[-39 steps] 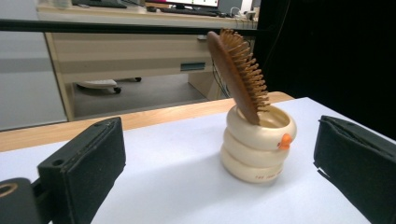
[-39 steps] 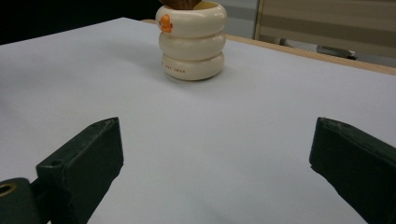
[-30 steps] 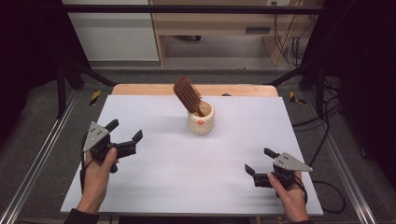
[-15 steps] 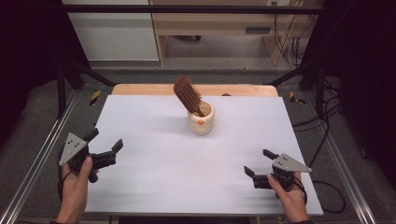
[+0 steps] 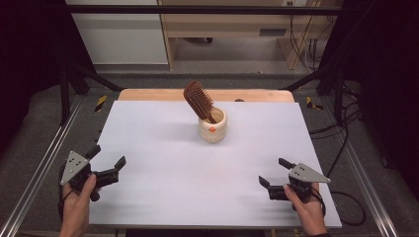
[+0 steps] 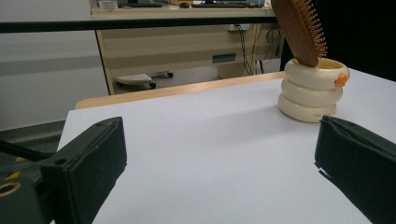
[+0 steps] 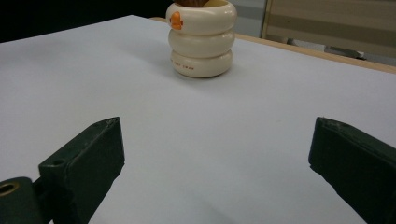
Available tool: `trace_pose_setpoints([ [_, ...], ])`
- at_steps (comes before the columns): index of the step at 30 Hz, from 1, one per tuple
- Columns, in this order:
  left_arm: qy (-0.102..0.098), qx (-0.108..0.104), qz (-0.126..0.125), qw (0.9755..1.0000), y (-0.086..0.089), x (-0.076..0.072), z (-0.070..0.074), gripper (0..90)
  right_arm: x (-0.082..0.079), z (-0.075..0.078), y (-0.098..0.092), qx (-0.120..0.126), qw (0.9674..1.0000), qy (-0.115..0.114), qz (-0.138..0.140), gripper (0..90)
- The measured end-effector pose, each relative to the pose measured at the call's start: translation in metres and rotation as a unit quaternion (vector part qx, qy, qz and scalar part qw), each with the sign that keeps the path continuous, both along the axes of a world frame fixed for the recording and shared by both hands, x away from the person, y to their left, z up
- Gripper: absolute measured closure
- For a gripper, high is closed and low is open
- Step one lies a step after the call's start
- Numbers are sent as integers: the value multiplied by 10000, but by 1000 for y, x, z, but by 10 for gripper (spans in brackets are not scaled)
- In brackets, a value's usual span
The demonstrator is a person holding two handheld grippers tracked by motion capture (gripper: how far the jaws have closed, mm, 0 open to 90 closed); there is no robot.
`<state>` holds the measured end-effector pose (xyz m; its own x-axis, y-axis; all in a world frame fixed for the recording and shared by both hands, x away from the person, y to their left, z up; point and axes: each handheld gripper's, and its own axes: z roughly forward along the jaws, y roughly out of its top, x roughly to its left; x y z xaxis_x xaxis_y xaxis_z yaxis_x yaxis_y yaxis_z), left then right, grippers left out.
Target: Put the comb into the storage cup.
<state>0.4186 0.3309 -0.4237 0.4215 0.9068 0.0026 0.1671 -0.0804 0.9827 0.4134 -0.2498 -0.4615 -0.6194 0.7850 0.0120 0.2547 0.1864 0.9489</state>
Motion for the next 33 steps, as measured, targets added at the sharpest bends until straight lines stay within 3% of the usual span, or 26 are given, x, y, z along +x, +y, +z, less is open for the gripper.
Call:
trace_pose_setpoints([
  [6,23,-31,-13,10000,0,-2,-6,19,0,0,-1,-2,10000,-7,14,40],
  [25,161,16,-591,9981,-14,-6,-19,19,1,-1,-2,34,10000,-40,8,40],
  [33,195,33,-704,9973,-21,-8,-21,19,1,-1,-3,102,9999,-39,-15,40],
])
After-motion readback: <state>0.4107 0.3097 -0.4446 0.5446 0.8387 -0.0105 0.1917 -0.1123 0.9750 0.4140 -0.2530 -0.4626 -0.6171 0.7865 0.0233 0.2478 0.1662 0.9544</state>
